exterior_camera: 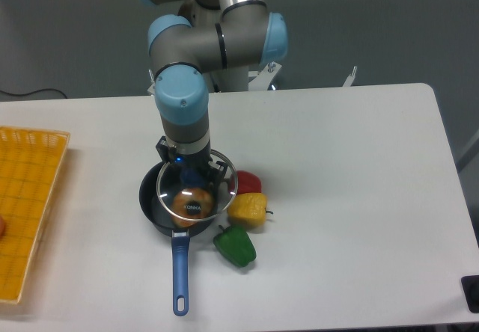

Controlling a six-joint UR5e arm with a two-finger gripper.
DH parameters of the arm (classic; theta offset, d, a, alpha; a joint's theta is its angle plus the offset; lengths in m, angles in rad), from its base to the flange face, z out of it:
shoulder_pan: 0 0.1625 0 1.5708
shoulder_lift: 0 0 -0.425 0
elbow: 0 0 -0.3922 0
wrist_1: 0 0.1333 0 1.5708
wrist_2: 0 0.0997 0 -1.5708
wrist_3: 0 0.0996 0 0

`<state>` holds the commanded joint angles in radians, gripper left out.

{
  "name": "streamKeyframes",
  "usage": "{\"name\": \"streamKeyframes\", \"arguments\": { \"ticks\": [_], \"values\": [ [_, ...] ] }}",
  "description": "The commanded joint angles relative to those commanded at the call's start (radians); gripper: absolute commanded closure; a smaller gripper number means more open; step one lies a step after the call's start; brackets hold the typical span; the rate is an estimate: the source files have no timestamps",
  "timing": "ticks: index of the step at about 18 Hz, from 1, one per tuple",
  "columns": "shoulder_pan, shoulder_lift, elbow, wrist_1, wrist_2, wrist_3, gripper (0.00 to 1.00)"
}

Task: Close the pot lid
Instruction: 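Lower the glass lid onto the pan rim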

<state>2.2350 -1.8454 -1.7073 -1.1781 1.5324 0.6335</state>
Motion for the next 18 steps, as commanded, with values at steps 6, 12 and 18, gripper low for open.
{"name": "streamKeyframes", "arguments": {
  "ticks": [6, 12, 18],
  "values": [
    [-0.017, -0.011, 0.0, 0.026, 0.0, -0.023, 0.57],
    [-0.029, -0.023, 0.0, 0.041, 0.002, -0.026, 0.57],
    [-0.038, -0.031, 0.0, 0.043, 0.003, -0.041, 0.57]
  ]
}}
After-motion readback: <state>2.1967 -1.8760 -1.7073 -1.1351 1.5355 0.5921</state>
